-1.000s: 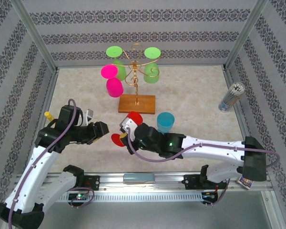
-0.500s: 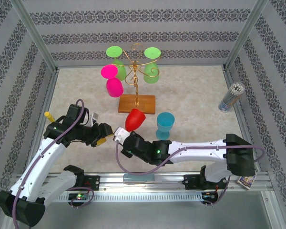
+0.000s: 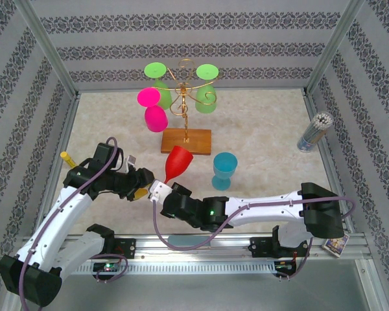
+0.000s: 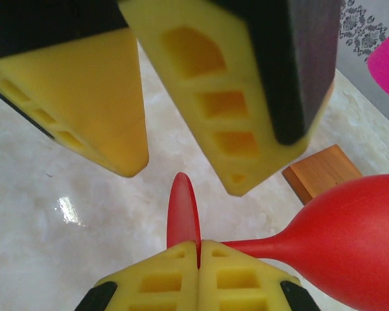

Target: Take the wine glass off the wine glass rack

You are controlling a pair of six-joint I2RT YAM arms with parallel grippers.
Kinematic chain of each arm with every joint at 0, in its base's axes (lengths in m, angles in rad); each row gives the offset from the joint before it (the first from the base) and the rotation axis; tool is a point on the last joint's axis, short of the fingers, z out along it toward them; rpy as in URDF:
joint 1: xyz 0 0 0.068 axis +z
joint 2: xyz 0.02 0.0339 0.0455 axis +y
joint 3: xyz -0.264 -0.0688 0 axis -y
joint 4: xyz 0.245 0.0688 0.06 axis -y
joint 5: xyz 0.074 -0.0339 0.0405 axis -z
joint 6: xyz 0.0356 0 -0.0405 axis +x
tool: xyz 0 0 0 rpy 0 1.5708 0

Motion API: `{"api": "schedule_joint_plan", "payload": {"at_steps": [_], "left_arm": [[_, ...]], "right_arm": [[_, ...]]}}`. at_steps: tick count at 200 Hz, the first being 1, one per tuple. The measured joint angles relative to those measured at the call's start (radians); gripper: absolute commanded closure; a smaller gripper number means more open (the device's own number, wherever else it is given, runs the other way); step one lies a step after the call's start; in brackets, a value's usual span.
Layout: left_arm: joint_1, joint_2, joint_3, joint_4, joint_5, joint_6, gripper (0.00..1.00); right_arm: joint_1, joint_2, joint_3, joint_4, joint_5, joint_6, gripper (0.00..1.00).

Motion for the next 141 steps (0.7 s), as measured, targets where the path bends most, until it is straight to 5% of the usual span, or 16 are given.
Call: {"api": "schedule_joint_plan", "payload": {"at_steps": [141], "left_arm": [[0.0,-0.01,-0.045,0.105,0.027,-0.062,0.59]], "right_arm": [[0.006,-0.005,0.017,0.052,0.048,-0.065,1.0]]}}
